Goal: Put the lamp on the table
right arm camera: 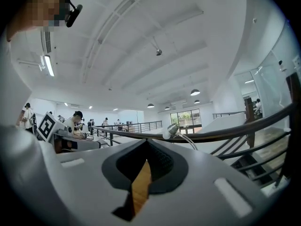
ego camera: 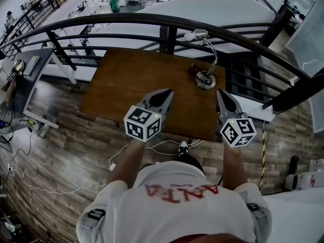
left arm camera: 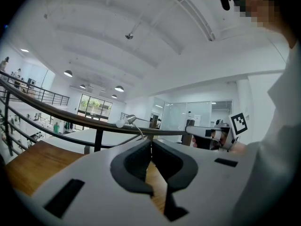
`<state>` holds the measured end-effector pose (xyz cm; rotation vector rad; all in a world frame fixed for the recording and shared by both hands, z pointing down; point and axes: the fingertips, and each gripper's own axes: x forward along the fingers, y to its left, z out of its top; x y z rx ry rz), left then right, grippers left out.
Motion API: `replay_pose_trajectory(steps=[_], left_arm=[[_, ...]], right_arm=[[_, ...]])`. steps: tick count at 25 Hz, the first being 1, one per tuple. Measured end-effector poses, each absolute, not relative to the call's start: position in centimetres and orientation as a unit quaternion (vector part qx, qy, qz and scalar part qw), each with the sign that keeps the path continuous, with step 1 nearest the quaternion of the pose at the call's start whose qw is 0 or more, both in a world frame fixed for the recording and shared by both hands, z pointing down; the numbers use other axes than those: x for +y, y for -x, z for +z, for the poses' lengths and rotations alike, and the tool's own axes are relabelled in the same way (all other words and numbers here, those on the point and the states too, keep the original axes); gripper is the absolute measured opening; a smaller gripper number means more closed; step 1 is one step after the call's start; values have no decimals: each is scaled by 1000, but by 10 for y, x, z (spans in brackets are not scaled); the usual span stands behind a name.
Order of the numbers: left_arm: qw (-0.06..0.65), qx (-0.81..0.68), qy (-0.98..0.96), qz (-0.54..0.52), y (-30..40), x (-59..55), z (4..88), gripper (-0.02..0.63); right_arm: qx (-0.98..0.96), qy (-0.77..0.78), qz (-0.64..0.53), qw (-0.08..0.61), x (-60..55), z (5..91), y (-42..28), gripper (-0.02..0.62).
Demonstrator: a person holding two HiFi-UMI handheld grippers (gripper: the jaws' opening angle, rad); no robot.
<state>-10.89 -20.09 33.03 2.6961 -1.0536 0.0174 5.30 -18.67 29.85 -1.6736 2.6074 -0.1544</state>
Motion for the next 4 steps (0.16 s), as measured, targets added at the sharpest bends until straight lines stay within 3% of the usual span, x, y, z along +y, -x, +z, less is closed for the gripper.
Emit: replay_pose_trajectory(steps=[4], left_arm=[[129, -356, -925, 7, 110, -201, 334, 14]], right_arm=[[837, 544, -51, 19, -188, 298, -51, 2]])
